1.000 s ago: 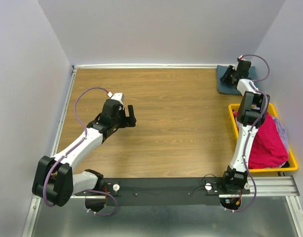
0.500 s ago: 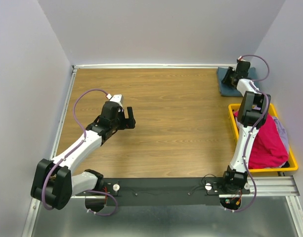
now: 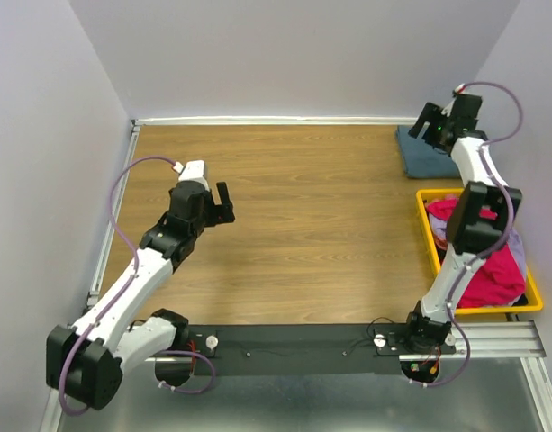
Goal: Fold and stack the t-shirts
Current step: Reset both grippers
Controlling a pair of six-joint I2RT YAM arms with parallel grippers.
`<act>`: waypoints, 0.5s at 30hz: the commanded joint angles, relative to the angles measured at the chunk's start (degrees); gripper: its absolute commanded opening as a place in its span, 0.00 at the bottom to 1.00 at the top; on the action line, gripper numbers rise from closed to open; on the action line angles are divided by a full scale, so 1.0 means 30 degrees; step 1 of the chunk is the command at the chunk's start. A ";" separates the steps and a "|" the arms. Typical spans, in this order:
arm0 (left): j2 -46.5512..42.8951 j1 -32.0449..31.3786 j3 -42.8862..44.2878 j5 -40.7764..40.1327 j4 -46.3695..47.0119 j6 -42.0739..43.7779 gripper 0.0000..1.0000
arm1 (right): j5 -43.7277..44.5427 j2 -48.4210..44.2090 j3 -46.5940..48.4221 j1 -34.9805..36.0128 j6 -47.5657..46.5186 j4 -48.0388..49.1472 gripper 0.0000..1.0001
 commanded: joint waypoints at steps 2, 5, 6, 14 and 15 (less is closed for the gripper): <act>-0.2946 0.0096 0.2502 -0.4242 -0.1938 0.0399 0.98 | 0.0587 -0.7328 -0.2209 -0.0106 0.1088 -0.1035 0.95; -0.4382 0.0126 0.3733 -0.6498 -0.3315 0.0458 0.98 | 0.1408 -1.0063 -0.4083 -0.0135 0.1527 -0.1943 0.98; -0.4738 0.0126 0.3971 -0.7373 -0.3550 0.0545 0.98 | 0.1497 -1.2044 -0.4552 -0.0135 0.1587 -0.2121 1.00; -0.8630 0.0155 0.4941 -1.1304 -0.4871 0.0517 0.98 | 0.2669 -2.2600 -1.0318 -0.0135 0.2261 -0.3733 1.00; -0.8986 0.0126 0.4882 -1.1482 -0.4842 0.0546 0.98 | 0.3192 -2.3626 -1.0706 -0.0135 0.2319 -0.3879 1.00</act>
